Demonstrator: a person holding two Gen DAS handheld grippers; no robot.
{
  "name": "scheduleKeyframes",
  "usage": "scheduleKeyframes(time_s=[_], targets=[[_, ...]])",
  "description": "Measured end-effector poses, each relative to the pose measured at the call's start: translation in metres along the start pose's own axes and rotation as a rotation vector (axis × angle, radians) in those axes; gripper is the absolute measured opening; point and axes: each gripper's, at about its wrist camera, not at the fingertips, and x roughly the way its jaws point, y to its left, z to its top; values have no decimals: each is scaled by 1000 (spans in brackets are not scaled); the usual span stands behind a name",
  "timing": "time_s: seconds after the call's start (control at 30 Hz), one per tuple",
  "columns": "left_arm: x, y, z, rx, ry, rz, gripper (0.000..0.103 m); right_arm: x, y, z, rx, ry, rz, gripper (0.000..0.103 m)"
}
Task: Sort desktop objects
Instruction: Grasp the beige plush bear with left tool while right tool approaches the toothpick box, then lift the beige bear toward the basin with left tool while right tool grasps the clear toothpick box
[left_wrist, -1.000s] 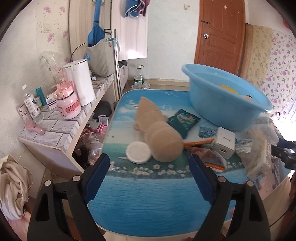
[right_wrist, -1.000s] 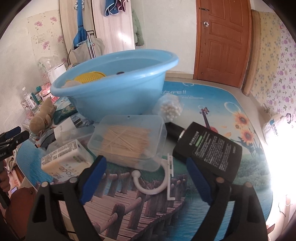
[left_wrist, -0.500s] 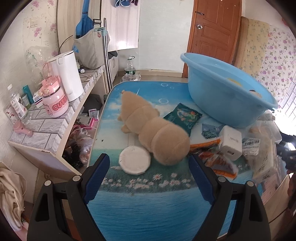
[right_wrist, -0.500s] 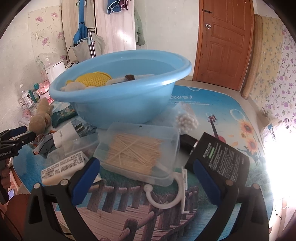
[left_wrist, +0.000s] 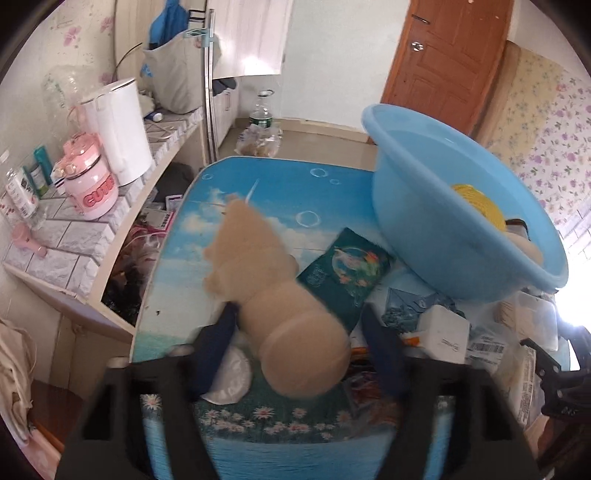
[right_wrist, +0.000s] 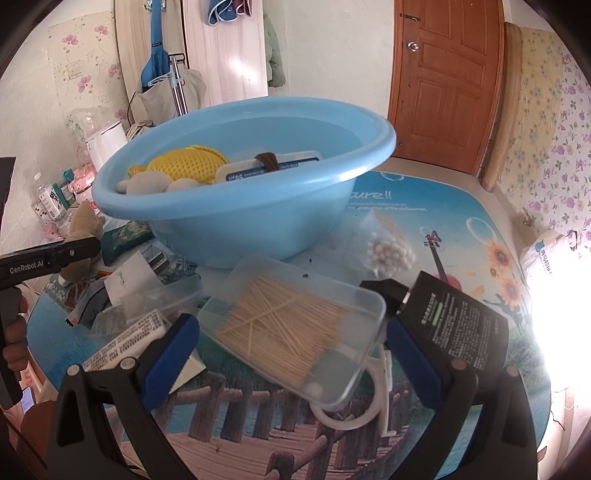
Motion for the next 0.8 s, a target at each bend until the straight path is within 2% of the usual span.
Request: scheduleKeyframes(time_s=[0.1,0.2,0.3,0.37,0.47,0.7,0.73,0.77,0.8], targets=[[-5,-6,-6,25,-1,-59,53,2,2,2,7,4,-1,103],[-19,-17,-13,83,-40,-51,53,1,2,3,11,9,3,103],[-35,-22,-20,86,-57,-87,53,-1,1,0,-7,9,7,103],[-47,-26,-27,91,-69,-99,53,-6,0,-3,-19,-10,13,91],[-63,-31,-35,105,-73,-106,53,-14,-5,-8,-23,-23,38,81],[-80,-37,-61,118,-40,-107,54,-32,-13,-20,-39,-27,71,65],[-79,-36,-64,118,-34,-106,54,-35,-13,-22,-46,-26,78,56],[-79,-36,-68,118,-28,-102,54,-38,-13,-24,-53,-21,84,51],[-79,-35,-72,120,-25,-96,54,-40,-11,-26,-64,-10,91,51]])
